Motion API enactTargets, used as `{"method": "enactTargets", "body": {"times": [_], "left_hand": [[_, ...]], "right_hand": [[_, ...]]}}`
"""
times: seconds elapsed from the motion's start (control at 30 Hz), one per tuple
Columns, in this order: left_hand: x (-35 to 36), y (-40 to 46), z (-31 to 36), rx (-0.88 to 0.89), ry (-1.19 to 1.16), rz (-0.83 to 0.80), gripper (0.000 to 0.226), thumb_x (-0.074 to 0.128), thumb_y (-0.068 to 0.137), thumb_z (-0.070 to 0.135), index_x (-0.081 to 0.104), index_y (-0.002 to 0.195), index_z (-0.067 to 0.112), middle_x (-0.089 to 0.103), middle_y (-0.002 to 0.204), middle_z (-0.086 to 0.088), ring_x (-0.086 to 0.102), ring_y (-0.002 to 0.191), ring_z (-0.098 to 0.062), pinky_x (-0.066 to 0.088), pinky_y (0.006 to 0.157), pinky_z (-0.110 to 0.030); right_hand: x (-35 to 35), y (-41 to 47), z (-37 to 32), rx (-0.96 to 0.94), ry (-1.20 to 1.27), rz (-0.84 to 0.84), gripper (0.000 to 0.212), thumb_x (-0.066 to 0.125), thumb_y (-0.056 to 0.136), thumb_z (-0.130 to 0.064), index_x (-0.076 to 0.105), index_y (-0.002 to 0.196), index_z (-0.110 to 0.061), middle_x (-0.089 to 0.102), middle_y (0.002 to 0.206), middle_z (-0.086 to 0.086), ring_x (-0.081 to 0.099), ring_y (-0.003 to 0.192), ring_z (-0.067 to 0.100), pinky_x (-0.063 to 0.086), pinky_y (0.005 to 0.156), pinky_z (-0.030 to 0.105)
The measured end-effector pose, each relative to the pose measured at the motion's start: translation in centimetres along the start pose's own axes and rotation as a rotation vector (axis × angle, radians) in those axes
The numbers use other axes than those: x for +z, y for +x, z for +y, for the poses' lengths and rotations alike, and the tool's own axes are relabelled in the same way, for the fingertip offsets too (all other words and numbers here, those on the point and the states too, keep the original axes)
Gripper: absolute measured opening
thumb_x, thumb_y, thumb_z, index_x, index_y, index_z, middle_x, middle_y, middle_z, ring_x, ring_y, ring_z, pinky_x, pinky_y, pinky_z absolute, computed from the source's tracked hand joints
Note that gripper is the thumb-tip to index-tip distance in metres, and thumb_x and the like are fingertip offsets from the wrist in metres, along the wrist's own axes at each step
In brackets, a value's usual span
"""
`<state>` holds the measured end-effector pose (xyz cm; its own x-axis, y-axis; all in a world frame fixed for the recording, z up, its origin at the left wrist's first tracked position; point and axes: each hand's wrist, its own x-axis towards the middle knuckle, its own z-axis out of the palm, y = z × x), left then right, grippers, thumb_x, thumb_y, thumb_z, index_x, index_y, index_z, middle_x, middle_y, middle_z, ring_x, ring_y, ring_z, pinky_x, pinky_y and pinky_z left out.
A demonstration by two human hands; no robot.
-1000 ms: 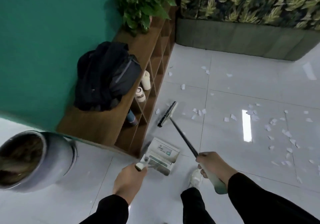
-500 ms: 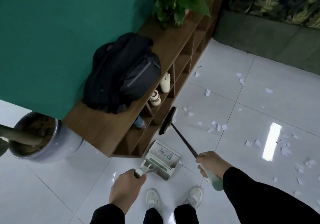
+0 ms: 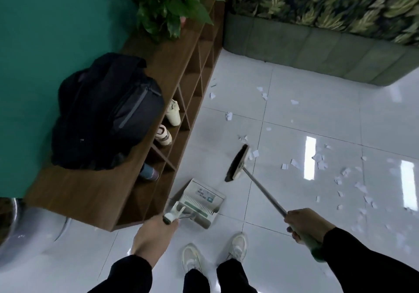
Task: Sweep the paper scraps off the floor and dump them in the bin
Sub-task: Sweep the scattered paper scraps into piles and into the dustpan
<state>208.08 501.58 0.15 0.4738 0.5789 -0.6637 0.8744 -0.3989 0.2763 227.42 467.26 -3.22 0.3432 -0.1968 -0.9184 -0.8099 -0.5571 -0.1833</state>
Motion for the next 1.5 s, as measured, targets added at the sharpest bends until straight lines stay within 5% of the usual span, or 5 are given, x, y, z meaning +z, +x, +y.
{"method": "enactTargets", "body": {"times": [0.5,0.73,0.97,1.3,1.5], "left_hand": [[-2.5,0.0,1.7,0.201,0.054,0.037,0.036,0.053,0.099,0.053,0.068,0.093,0.021,0.065,0.084,0.002,0.061,0.079,-0.022,0.045,0.069,-0.034],[-3.8,-3.2,-2.1,0.13,-0.046,0.083,0.033,0.059,0.099,0.048,0.055,0.075,0.025,0.06,0.074,0.006,0.055,0.067,-0.012,0.042,0.061,-0.03],[-2.2,-7.6,-8.1,0.076,-0.104,0.103,0.03,0.059,0.096,0.049,0.066,0.081,0.023,0.068,0.073,0.001,0.064,0.07,-0.019,0.047,0.061,-0.034],[6.1,-20.2,-16.6,-0.151,-0.228,0.14,0.048,0.053,0.092,0.056,0.05,0.064,0.018,0.048,0.05,0.005,0.043,0.048,-0.016,0.034,0.05,-0.028],[10.2,-23.1,-19.3,-0.218,-0.172,0.116,0.042,0.054,0.093,0.048,0.044,0.067,0.017,0.046,0.056,0.005,0.041,0.054,-0.017,0.034,0.055,-0.031]], "right_hand": [[-1.0,-7.5,6.3,-0.081,0.182,0.079,0.009,0.057,0.088,0.002,0.061,0.08,0.004,0.053,0.065,0.016,0.047,0.043,0.02,0.041,0.043,0.023],[5.3,-9.8,5.1,-0.172,0.148,-0.045,0.008,0.056,0.088,-0.002,0.061,0.082,0.0,0.054,0.066,0.015,0.047,0.044,0.021,0.041,0.045,0.024],[8.8,-9.9,7.2,-0.22,0.135,-0.144,0.006,0.053,0.087,0.001,0.052,0.084,-0.004,0.045,0.068,0.012,0.038,0.043,0.018,0.031,0.044,0.02],[9.7,-11.9,17.2,-0.21,-0.163,-0.335,0.013,0.053,0.085,0.003,0.048,0.077,-0.006,0.047,0.061,0.013,0.039,0.042,0.018,0.031,0.045,0.02],[8.4,-10.7,21.9,-0.149,-0.229,-0.336,0.017,0.052,0.086,0.005,0.05,0.071,-0.002,0.05,0.065,0.013,0.04,0.048,0.019,0.034,0.049,0.022]]}}
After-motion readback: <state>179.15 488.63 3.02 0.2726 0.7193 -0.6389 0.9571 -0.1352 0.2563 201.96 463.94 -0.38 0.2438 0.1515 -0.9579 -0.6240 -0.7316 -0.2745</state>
